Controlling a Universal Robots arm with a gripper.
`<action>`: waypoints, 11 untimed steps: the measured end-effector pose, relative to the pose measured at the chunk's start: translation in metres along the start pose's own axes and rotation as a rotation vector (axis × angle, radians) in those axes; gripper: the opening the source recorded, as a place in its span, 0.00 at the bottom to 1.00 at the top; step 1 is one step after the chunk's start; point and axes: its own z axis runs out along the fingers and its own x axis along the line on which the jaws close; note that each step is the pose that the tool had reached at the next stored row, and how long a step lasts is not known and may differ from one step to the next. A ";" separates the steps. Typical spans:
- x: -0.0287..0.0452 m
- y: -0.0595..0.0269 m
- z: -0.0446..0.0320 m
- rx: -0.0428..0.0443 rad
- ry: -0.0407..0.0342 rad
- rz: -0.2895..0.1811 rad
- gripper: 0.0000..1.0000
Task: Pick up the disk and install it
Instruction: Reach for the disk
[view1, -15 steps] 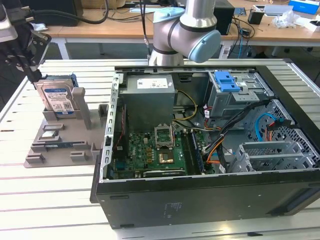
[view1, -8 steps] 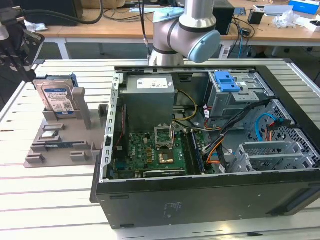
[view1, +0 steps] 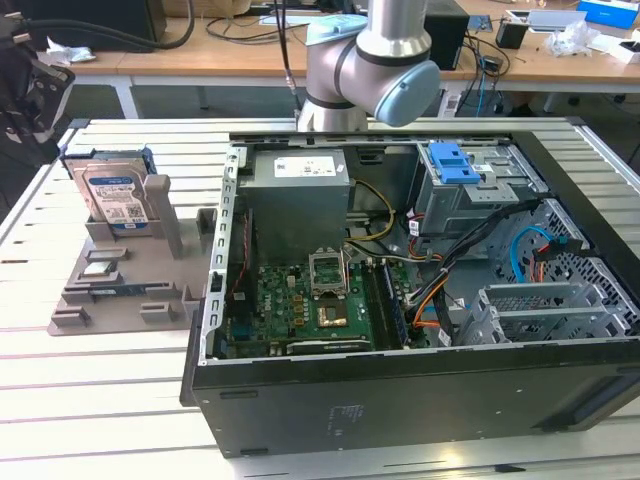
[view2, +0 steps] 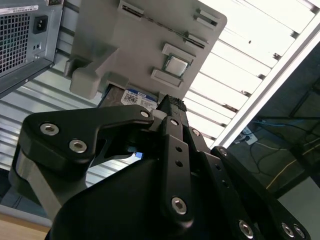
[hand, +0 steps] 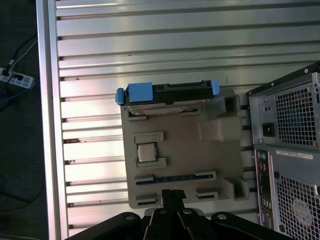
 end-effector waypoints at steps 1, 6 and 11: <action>0.0031 -0.0002 -0.0001 0.0001 0.0000 0.000 0.11; 0.0125 -0.0010 -0.0002 0.0000 0.0000 0.000 0.11; 0.0216 -0.0016 -0.0004 0.0000 0.0000 0.000 0.11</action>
